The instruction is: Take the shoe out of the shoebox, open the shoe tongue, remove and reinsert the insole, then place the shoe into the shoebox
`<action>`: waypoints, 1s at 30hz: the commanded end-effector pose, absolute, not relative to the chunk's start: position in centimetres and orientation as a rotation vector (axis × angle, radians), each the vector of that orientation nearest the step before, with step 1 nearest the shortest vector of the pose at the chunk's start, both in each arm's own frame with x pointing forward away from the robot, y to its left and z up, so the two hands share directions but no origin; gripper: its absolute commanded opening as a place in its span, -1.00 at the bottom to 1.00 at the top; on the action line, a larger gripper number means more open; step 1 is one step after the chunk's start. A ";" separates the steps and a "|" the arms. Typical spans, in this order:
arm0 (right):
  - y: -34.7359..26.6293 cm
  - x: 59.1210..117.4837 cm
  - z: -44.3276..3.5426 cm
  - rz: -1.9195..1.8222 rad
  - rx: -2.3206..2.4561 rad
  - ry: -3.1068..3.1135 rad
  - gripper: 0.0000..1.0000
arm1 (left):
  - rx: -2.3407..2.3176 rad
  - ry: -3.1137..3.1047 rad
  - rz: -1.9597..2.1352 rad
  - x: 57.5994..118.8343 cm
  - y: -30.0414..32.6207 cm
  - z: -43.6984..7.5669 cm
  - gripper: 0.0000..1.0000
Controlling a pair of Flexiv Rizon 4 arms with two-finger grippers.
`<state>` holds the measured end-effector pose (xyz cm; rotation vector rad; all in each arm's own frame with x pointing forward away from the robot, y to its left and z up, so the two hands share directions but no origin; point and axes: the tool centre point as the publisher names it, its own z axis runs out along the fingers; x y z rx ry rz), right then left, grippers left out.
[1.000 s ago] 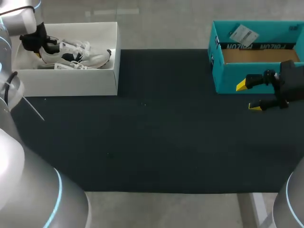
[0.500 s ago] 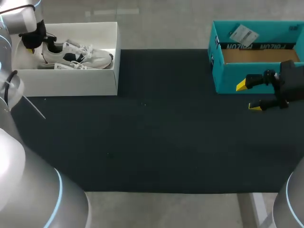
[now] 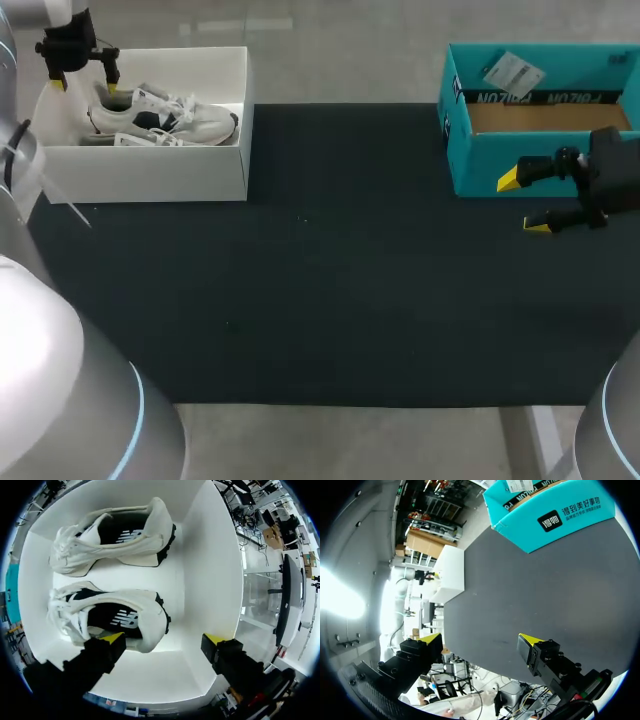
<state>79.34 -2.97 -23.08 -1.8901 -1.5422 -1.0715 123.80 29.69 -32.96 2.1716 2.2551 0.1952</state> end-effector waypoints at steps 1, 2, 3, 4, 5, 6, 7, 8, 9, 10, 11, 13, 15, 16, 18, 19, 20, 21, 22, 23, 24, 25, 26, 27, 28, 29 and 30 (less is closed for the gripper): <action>-2.9 79.3 -23.1 -1.069 -1.894 -1.542 1.00 | 2.185 2.268 0.120 122.8 29.5 -28.8 1.00; -2.9 79.3 -23.1 -1.069 -1.894 -1.542 1.00 | 2.180 2.268 0.095 122.5 29.5 -28.1 1.00; -2.9 79.3 -23.1 -1.069 -1.894 -1.542 1.00 | 2.187 2.267 0.077 122.4 29.5 -27.7 1.00; -2.9 79.3 -23.1 -1.069 -1.894 -1.542 1.00 | 2.198 2.257 0.058 122.2 29.5 -27.2 1.00; -2.9 79.3 -23.1 -1.069 -1.894 -1.542 1.00 | 2.195 2.258 0.040 122.0 29.6 -26.7 1.00; -2.9 79.3 -23.1 -1.069 -1.894 -1.542 1.00 | 2.209 2.249 0.027 121.8 29.6 -26.3 1.00; -2.9 79.3 -23.1 -1.069 -1.894 -1.542 1.00 | 2.217 2.235 0.018 121.5 29.7 -25.8 1.00; -2.9 79.3 -23.1 -1.069 -1.894 -1.542 1.00 | 2.224 2.231 0.016 121.3 29.7 -25.4 1.00; -2.9 79.3 -23.1 -1.069 -1.894 -1.542 1.00 | 2.237 2.213 0.016 121.1 29.8 -25.0 1.00; -2.9 79.3 -23.1 -1.069 -1.894 -1.542 1.00 | 2.249 2.196 0.022 120.9 29.8 -24.6 1.00; -2.9 79.3 -23.1 -1.069 -1.894 -1.542 1.00 | 2.262 2.185 0.038 120.7 29.8 -24.3 1.00; -2.9 79.3 -23.1 -1.069 -1.894 -1.542 1.00 | 2.262 2.185 0.038 120.7 29.8 -24.3 1.00; -2.9 79.3 -23.1 -1.069 -1.894 -1.542 1.00 | 2.262 2.185 0.038 120.7 29.8 -24.3 1.00; -2.9 79.3 -23.1 -1.069 -1.894 -1.542 1.00 | 2.262 2.185 0.038 120.7 29.8 -24.3 1.00; -2.9 79.3 -23.1 -1.069 -1.894 -1.542 1.00 | 2.262 2.185 0.038 120.7 29.8 -24.3 1.00; -2.9 79.3 -23.1 -1.069 -1.894 -1.542 1.00 | 2.262 2.185 0.038 120.7 29.8 -24.3 1.00; -2.9 79.3 -23.1 -1.069 -1.894 -1.542 1.00 | 2.262 2.185 0.038 120.7 29.8 -24.3 1.00; -2.9 79.3 -23.1 -1.069 -1.894 -1.542 1.00 | 2.262 2.185 0.038 120.7 29.8 -24.3 1.00; -2.9 79.3 -23.1 -1.069 -1.894 -1.542 1.00 | 2.262 2.185 0.038 120.7 29.8 -24.3 1.00; -2.9 79.3 -23.1 -1.069 -1.894 -1.542 1.00 | 2.262 2.185 0.038 120.7 29.8 -24.3 1.00; -2.9 79.3 -23.1 -1.069 -1.894 -1.542 1.00 | 2.262 2.185 0.038 120.7 29.8 -24.3 1.00; -2.9 79.3 -23.1 -1.069 -1.894 -1.542 1.00 | 2.262 2.185 0.038 120.7 29.8 -24.3 1.00; -2.9 79.3 -23.1 -1.069 -1.894 -1.542 1.00 | 2.262 2.185 0.038 120.7 29.8 -24.3 1.00; -2.9 79.3 -23.1 -1.069 -1.894 -1.542 1.00 | 2.262 2.185 0.038 120.7 29.8 -24.3 1.00; -2.9 79.3 -23.1 -1.069 -1.894 -1.542 1.00 | 2.262 2.185 0.038 120.7 29.8 -24.3 1.00; -2.9 79.3 -23.1 -1.069 -1.894 -1.542 1.00 | 2.262 2.185 0.038 120.7 29.8 -24.3 1.00; -2.9 79.3 -23.1 -1.069 -1.894 -1.542 1.00 | 2.237 2.197 0.008 121.2 29.9 -24.5 1.00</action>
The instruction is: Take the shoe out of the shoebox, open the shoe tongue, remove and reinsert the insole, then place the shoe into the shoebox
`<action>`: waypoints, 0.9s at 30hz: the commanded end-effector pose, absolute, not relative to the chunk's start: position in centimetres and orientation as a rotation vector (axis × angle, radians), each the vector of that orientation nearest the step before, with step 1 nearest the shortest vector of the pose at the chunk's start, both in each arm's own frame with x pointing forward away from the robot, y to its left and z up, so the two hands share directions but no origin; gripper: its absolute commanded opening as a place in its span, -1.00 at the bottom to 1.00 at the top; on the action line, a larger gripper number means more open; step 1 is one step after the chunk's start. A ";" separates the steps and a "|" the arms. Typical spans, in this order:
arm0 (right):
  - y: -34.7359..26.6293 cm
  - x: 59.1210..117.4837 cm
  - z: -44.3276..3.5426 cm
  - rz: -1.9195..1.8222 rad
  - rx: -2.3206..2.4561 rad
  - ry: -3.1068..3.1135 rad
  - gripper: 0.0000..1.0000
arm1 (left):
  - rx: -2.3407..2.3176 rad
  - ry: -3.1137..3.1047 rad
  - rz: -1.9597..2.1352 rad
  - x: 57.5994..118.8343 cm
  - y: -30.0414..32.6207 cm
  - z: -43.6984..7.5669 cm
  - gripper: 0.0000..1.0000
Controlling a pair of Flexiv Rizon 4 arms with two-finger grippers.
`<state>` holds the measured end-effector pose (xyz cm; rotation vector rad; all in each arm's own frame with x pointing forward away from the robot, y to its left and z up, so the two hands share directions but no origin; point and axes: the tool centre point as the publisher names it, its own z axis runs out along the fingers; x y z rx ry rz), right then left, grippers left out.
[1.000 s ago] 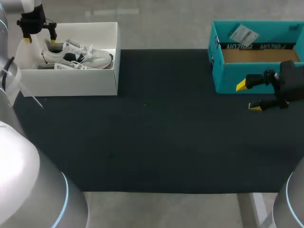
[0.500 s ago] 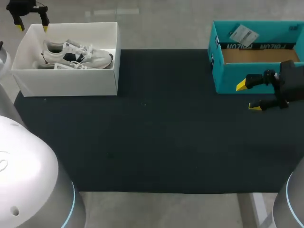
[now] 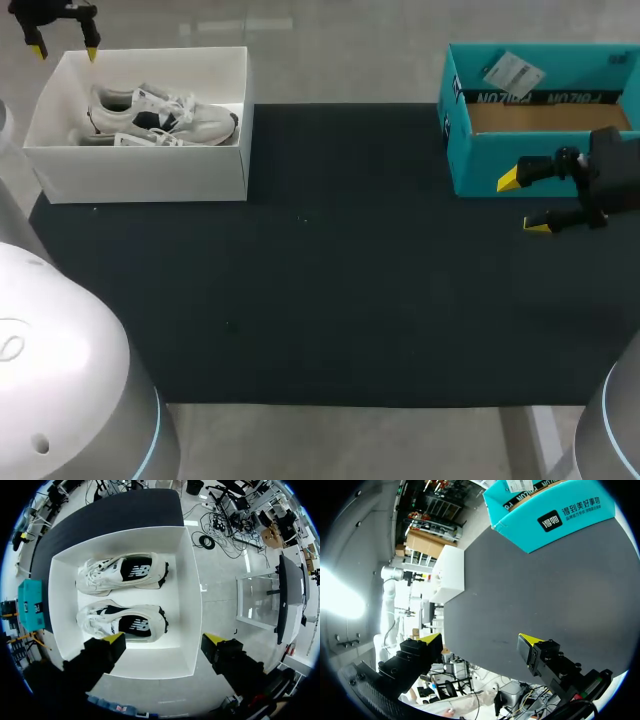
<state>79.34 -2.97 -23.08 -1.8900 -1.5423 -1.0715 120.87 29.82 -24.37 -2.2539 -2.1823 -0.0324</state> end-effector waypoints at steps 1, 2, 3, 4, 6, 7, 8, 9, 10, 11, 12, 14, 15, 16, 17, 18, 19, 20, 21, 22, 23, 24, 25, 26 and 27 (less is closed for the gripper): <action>-2.9 79.3 -23.1 -1.069 -1.894 -1.542 1.00 | -2.247 -2.218 -0.011 121.3 29.8 -24.6 1.00; -2.9 79.3 -23.1 -1.069 -1.894 -1.542 1.00 | -2.271 -2.239 0.038 121.1 29.5 -24.5 1.00; -2.9 79.3 -23.1 -1.069 -1.894 -1.542 1.00 | -2.300 -2.225 0.053 120.6 29.2 -24.4 1.00; -2.9 79.3 -23.1 -1.069 -1.894 -1.542 1.00 | -2.316 -2.217 0.045 120.0 29.0 -24.4 1.00; -2.9 79.3 -23.1 -1.069 -1.894 -1.542 1.00 | -2.345 -2.193 -0.001 118.8 28.7 -24.6 1.00; -2.9 79.3 -23.1 -1.069 -1.894 -1.542 1.00 | -2.339 -2.191 -0.031 118.2 28.7 -24.6 1.00; -2.9 79.3 -23.1 -1.069 -1.894 -1.542 1.00 | -2.343 -2.185 -0.030 117.7 28.7 -24.7 1.00; -2.9 79.3 -23.1 -1.069 -1.894 -1.542 1.00 | -2.342 -2.168 -0.052 117.1 28.8 -24.8 1.00; -2.9 79.3 -23.1 -1.069 -1.894 -1.542 1.00 | -2.349 -2.153 -0.072 116.5 28.9 -24.9 1.00; -2.9 79.3 -23.1 -1.069 -1.894 -1.542 1.00 | -2.362 -2.147 -0.059 116.0 29.0 -24.9 1.00; -2.9 79.3 -23.1 -1.069 -1.894 -1.542 1.00 | -2.372 -2.127 -0.070 115.4 29.1 -25.0 1.00; -2.9 79.3 -23.1 -1.069 -1.894 -1.542 1.00 | -2.385 -2.113 -0.079 114.2 29.4 -25.2 1.00; -2.9 79.3 -23.1 -1.069 -1.894 -1.542 1.00 | -2.399 -2.108 -0.076 113.6 29.5 -25.3 1.00; -2.9 79.3 -23.1 -1.069 -1.894 -1.542 1.00 | -2.406 -2.108 -0.076 113.1 29.6 -25.3 1.00; -2.9 79.3 -23.1 -1.069 -1.894 -1.542 1.00 | -2.414 -2.108 -0.088 112.5 29.8 -25.4 1.00; -2.9 79.3 -23.1 -1.069 -1.894 -1.542 1.00 | -2.415 -2.109 -0.091 112.0 29.9 -25.5 1.00; -2.9 79.3 -23.1 -1.069 -1.894 -1.542 1.00 | -2.419 -2.114 -0.115 111.5 30.0 -25.6 1.00; -2.9 79.3 -23.1 -1.069 -1.894 -1.542 1.00 | -2.425 -2.113 -0.143 111.1 30.0 -25.6 1.00; -2.9 79.3 -23.1 -1.069 -1.894 -1.542 1.00 | -2.424 -2.115 -0.144 110.7 30.1 -25.6 1.00; -2.9 79.3 -23.1 -1.069 -1.894 -1.542 1.00 | -2.425 -2.115 -0.149 110.2 30.1 -25.7 1.00; -2.9 79.3 -23.1 -1.069 -1.894 -1.542 1.00 | -2.430 -2.105 -0.168 109.8 30.0 -25.8 1.00; -2.9 79.3 -23.1 -1.069 -1.894 -1.542 1.00 | -2.432 -2.103 -0.175 109.4 30.0 -25.9 1.00; -2.9 79.3 -23.1 -1.069 -1.894 -1.542 1.00 | -2.433 -2.104 -0.176 109.1 29.9 -26.0 1.00; -2.9 79.3 -23.1 -1.069 -1.894 -1.542 1.00 | -2.434 -2.098 -0.186 108.8 29.8 -26.3 1.00; -2.9 79.3 -23.1 -1.069 -1.894 -1.542 1.00 | -2.433 -2.100 -0.189 108.7 29.7 -26.5 1.00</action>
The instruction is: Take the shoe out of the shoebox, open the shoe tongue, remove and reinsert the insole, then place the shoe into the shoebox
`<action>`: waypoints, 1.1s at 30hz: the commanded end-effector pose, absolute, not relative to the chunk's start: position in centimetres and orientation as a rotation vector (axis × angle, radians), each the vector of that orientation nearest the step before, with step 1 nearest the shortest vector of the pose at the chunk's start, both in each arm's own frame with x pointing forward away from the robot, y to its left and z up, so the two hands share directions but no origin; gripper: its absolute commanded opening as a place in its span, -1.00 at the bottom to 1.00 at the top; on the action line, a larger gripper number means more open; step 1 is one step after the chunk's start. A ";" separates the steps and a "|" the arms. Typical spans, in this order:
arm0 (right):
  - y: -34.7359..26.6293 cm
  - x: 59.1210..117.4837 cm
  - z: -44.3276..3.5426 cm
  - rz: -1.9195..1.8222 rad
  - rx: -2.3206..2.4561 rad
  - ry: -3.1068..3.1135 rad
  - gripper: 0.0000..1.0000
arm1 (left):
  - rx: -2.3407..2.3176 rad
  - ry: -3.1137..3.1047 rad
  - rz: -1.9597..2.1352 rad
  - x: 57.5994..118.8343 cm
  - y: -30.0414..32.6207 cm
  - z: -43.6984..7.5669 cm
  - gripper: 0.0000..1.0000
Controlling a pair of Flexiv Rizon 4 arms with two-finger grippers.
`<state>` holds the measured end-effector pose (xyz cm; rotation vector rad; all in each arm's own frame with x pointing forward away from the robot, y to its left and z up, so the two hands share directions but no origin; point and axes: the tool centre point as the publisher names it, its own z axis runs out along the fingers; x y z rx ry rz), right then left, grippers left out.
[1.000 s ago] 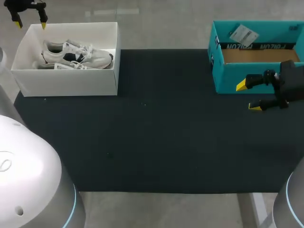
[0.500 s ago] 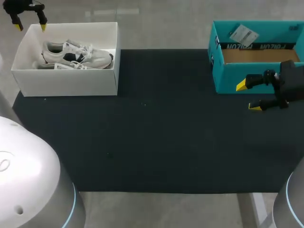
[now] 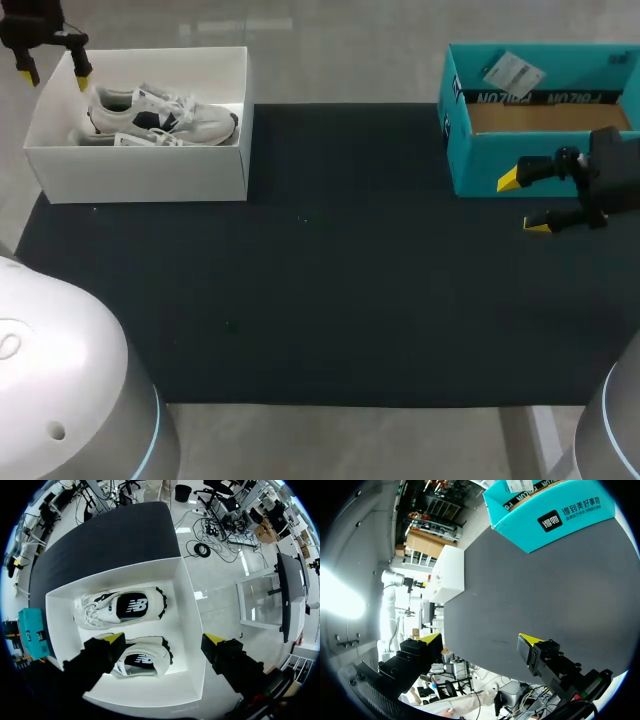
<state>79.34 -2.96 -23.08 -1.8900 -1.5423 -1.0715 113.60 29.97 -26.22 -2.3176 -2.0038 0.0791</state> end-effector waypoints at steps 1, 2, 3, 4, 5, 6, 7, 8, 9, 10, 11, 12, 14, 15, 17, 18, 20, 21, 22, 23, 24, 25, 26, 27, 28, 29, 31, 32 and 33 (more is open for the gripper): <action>-2.9 79.3 -23.1 -1.069 -1.894 -1.542 1.00 | -2.431 -2.106 -0.186 108.6 29.7 -26.7 1.00; -2.9 79.3 -23.1 -1.069 -1.894 -1.542 1.00 | -2.426 -2.110 -0.180 108.4 29.5 -27.0 1.00; -2.9 79.3 -23.1 -1.069 -1.894 -1.542 1.00 | -2.416 -2.117 -0.174 108.3 29.4 -27.3 1.00; -2.9 79.3 -23.1 -1.069 -1.894 -1.542 1.00 | -2.405 -2.124 -0.170 108.2 29.4 -27.6 1.00; -2.9 79.3 -23.1 -1.069 -1.894 -1.542 1.00 | -2.399 -2.124 -0.163 108.1 29.3 -27.8 1.00; -2.9 79.3 -23.1 -1.069 -1.894 -1.542 1.00 | -2.393 -2.122 -0.161 107.9 29.1 -28.0 1.00; -2.9 79.3 -23.1 -1.069 -1.894 -1.542 1.00 | -2.388 -2.120 -0.163 107.8 29.0 -28.1 1.00; -2.9 79.3 -23.1 -1.069 -1.894 -1.542 1.00 | -2.380 -2.115 -0.161 107.6 28.8 -28.2 1.00; -2.9 79.3 -23.1 -1.069 -1.894 -1.542 1.00 | -2.378 -2.116 -0.162 107.5 28.7 -28.2 1.00; -2.9 79.3 -23.1 -1.069 -1.894 -1.542 1.00 | -2.377 -2.120 -0.160 107.4 28.7 -28.3 1.00; -2.9 79.3 -23.1 -1.069 -1.894 -1.542 1.00 | -2.374 -2.125 -0.155 107.4 28.7 -28.4 1.00; -2.9 79.3 -23.1 -1.069 -1.894 -1.542 1.00 | -2.366 -2.134 -0.152 107.5 28.7 -28.7 1.00; -2.9 79.3 -23.1 -1.069 -1.894 -1.542 1.00 | -2.344 -2.155 -0.143 107.8 28.7 -28.9 1.00; -2.9 79.3 -23.1 -1.069 -1.894 -1.542 1.00 | -2.340 -2.156 -0.146 108.0 28.7 -29.0 1.00; -2.9 79.3 -23.1 -1.069 -1.894 -1.542 1.00 | -2.334 -2.176 -0.158 108.2 28.6 -28.9 1.00; -2.9 79.3 -23.1 -1.069 -1.894 -1.542 1.00 | -2.330 -2.187 -0.171 108.3 28.5 -28.8 1.00; -2.9 79.3 -23.1 -1.069 -1.894 -1.542 1.00 | -2.322 -2.215 -0.166 108.4 28.4 -28.7 1.00; -2.9 79.3 -23.1 -1.069 -1.894 -1.542 1.00 | -2.319 -2.213 -0.165 108.6 28.4 -28.9 1.00; -2.9 79.3 -23.1 -1.069 -1.894 -1.542 1.00 | -2.315 -2.213 -0.165 108.7 28.3 -29.0 1.00; -2.9 79.3 -23.1 -1.069 -1.894 -1.542 1.00 | -2.306 -2.215 -0.160 108.8 28.3 -29.2 1.00; -2.9 79.3 -23.1 -1.069 -1.894 -1.542 1.00 | -2.299 -2.211 -0.157 108.9 28.2 -29.5 1.00; -2.9 79.3 -23.1 -1.069 -1.894 -1.542 1.00 | -2.294 -2.212 -0.151 109.0 28.2 -29.6 1.00; -2.9 79.3 -23.1 -1.069 -1.894 -1.542 1.00 | -2.285 -2.213 -0.138 109.1 28.2 -29.7 1.00; -2.9 79.3 -23.1 -1.069 -1.894 -1.542 1.00 | -2.278 -2.214 -0.141 109.2 28.1 -29.8 1.00; -2.9 79.3 -23.1 -1.069 -1.894 -1.542 1.00 | -2.275 -2.216 -0.142 109.3 28.1 -29.9 1.00; -2.9 79.3 -23.1 -1.069 -1.894 -1.542 1.00 | -2.271 -2.219 -0.138 109.4 28.1 -30.1 1.00; -2.9 79.3 -23.1 -1.069 -1.894 -1.542 1.00 | -2.256 -2.220 -0.132 109.7 28.2 -30.5 1.00; -2.9 79.3 -23.1 -1.069 -1.894 -1.542 1.00 | -2.246 -2.219 -0.120 109.8 28.3 -30.7 1.00; -2.9 79.3 -23.1 -1.069 -1.894 -1.542 1.00 | -2.243 -2.212 -0.120 109.8 28.3 -31.0 1.00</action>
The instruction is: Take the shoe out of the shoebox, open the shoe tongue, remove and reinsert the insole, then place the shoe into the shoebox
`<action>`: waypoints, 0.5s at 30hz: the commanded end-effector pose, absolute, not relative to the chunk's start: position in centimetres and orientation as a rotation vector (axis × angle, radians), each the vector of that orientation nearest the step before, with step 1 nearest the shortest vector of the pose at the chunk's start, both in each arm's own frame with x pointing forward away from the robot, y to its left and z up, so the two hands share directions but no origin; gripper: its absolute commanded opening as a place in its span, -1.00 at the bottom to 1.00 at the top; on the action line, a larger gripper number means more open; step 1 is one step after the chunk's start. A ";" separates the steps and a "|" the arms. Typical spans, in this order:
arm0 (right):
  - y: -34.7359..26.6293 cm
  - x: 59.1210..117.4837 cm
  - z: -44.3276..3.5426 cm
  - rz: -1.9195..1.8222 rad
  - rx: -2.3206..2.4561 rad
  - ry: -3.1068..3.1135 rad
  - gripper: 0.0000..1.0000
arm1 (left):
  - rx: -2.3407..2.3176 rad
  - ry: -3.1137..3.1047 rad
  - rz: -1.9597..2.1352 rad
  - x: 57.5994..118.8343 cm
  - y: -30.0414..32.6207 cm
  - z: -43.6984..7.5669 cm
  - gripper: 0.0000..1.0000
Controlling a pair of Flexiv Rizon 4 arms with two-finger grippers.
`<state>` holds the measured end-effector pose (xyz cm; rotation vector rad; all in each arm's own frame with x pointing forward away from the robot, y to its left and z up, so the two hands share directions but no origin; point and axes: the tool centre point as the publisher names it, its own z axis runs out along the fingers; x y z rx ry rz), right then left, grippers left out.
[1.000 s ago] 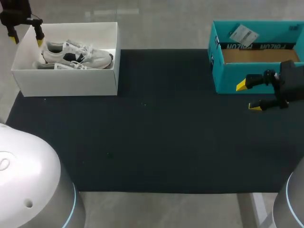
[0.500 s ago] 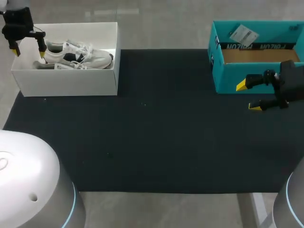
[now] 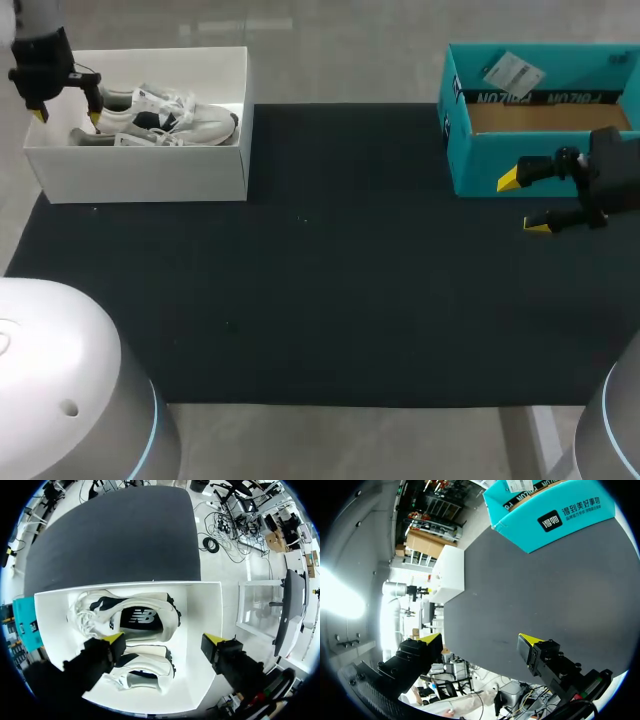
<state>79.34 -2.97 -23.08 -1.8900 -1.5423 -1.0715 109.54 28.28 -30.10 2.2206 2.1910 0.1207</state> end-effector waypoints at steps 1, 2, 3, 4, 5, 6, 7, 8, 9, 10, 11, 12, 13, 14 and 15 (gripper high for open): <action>-2.9 79.3 -23.1 -1.069 -1.894 -1.542 1.00 | 2.228 2.202 0.115 109.9 28.3 -31.3 0.97; -2.9 79.3 -23.1 -1.069 -1.894 -1.542 1.00 | 2.231 2.207 0.101 110.0 28.4 -31.5 0.86; -2.9 79.3 -23.1 -1.069 -1.894 -1.542 1.00 | 2.236 2.210 0.087 110.1 28.4 -31.7 0.88; -2.9 79.3 -23.1 -1.069 -1.894 -1.542 1.00 | 2.238 2.210 0.085 110.1 28.5 -31.9 0.89; -2.9 79.3 -23.1 -1.069 -1.894 -1.542 1.00 | 2.239 2.212 0.077 110.1 28.5 -32.1 0.85; -2.9 79.3 -23.1 -1.069 -1.894 -1.542 1.00 | 2.243 2.212 0.057 110.2 28.5 -32.2 0.83; -2.9 79.3 -23.1 -1.069 -1.894 -1.542 1.00 | 2.243 2.213 0.055 110.2 28.6 -32.5 0.67; -2.9 79.3 -23.1 -1.069 -1.894 -1.542 1.00 | 2.241 2.215 0.055 110.2 28.6 -32.6 0.61; -2.9 79.3 -23.1 -1.069 -1.894 -1.542 1.00 | 2.239 2.217 0.052 110.3 28.6 -32.6 0.58; -2.9 79.3 -23.1 -1.069 -1.894 -1.542 1.00 | 2.238 2.218 0.050 110.3 28.6 -32.7 0.61; -2.9 79.3 -23.1 -1.069 -1.894 -1.542 1.00 | 2.236 2.219 0.047 110.3 28.7 -32.7 0.55; -2.9 79.3 -23.1 -1.069 -1.894 -1.542 1.00 | 2.235 2.219 0.045 110.3 28.8 -32.8 0.31; -2.9 79.3 -23.1 -1.069 -1.894 -1.542 1.00 | 2.237 2.219 0.040 110.4 28.9 -33.0 0.25; -2.9 79.3 -23.1 -1.069 -1.894 -1.542 1.00 | 2.240 2.223 0.039 110.5 29.0 -33.3 0.28; -2.9 79.3 -23.1 -1.069 -1.894 -1.542 1.00 | 2.256 2.221 0.038 110.6 29.1 -33.4 0.33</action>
